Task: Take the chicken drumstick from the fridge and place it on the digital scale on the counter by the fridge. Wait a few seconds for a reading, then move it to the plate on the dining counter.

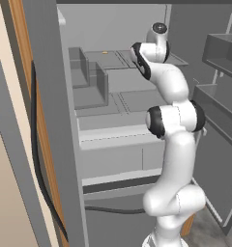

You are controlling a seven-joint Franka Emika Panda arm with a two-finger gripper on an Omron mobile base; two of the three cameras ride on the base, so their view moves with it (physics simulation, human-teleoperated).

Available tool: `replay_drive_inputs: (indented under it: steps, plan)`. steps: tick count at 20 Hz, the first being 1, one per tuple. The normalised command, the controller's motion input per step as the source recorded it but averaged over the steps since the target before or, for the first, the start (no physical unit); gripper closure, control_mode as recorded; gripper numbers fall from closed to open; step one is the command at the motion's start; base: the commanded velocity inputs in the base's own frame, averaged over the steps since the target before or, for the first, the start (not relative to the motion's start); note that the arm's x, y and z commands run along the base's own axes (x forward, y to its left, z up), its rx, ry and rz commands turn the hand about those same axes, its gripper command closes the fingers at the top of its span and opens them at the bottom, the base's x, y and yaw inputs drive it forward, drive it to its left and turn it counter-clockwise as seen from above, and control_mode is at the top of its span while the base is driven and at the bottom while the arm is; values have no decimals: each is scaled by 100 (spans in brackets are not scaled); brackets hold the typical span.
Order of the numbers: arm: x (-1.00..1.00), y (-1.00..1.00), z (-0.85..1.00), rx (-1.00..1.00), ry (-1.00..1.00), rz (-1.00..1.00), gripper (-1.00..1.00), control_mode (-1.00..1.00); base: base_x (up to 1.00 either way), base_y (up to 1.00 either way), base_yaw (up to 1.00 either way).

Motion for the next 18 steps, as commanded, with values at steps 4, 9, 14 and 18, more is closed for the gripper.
replay_drive_inputs:
  steps: [4,9,14,18]
  plan:
    - [35,3,0,0,-8,0,-100,-100,0,0,0]
    - [55,-1,13,-4,7,0,-100,-100,0,0,0]
    - [22,-3,21,0,4,0,-100,-100,0,0,0]
    - [2,-4,2,0,4,0,-100,-100,0,0,0]
